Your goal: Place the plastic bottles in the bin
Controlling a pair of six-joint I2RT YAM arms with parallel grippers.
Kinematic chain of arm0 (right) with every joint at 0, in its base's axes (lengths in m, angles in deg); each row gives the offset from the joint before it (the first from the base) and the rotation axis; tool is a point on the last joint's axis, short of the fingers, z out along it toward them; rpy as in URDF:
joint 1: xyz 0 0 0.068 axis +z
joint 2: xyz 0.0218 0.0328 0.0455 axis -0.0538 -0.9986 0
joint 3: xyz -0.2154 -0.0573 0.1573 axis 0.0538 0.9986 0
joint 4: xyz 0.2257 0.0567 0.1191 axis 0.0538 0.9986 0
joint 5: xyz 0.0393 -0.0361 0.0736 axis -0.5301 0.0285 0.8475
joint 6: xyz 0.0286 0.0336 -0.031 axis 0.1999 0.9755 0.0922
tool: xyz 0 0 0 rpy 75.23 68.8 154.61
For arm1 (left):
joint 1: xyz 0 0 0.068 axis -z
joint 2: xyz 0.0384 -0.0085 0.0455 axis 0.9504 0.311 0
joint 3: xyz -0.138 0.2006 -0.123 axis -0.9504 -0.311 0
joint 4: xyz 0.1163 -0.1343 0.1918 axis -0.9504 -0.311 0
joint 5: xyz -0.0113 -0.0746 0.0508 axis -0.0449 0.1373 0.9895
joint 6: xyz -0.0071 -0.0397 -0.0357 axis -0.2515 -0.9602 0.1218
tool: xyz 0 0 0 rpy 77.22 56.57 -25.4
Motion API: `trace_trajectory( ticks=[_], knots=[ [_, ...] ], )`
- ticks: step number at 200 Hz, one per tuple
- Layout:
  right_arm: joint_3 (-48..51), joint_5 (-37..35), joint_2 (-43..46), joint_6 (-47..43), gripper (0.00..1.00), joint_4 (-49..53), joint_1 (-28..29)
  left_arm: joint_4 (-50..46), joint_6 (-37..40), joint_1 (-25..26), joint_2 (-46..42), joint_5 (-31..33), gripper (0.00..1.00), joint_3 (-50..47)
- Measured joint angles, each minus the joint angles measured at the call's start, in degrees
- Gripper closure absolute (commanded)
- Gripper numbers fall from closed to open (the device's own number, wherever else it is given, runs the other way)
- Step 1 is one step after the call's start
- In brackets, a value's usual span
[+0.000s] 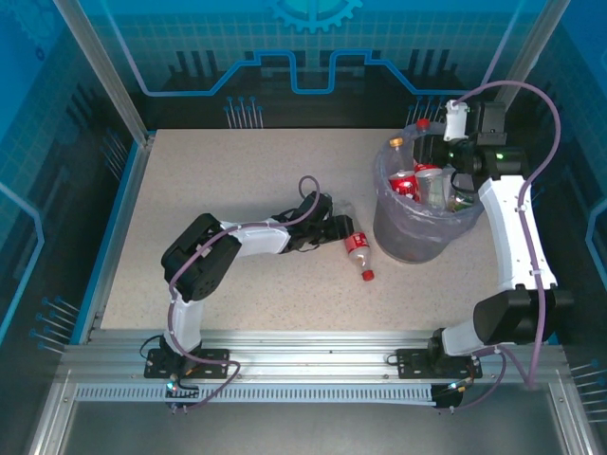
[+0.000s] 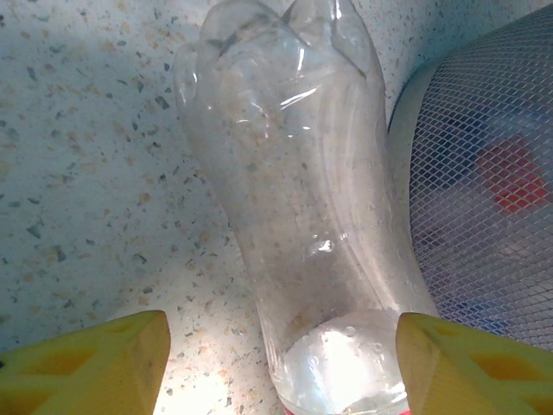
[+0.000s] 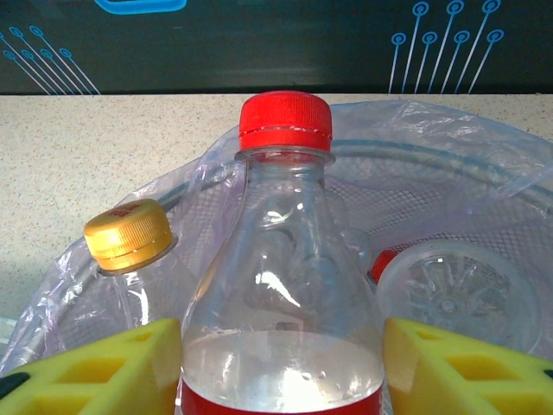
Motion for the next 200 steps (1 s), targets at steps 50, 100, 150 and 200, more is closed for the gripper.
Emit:
trace_trajectory(
  ticks=[50,100,150,200],
  knots=[
    [-5.0,-1.6,2.0,-0.5,0.16,6.3,0.0,-0.6,1.5,-1.4,0.0,0.7,0.38,-0.2],
    [-7.6,-1.5,11.2,-0.4,0.15,8.8,3.0,-0.8,3.3,-1.5,-2.5,0.6,0.12,-3.3],
    [-6.1,-1.9,12.4,-0.4,0.15,9.7,3.2,-2.1,3.2,1.7,-10.0,1.2,0.01,-4.0],
    [-5.5,-2.0,12.5,-0.4,0.14,10.4,3.2,-4.4,2.5,6.0,-6.2,0.7,0.01,0.4]
  ],
)
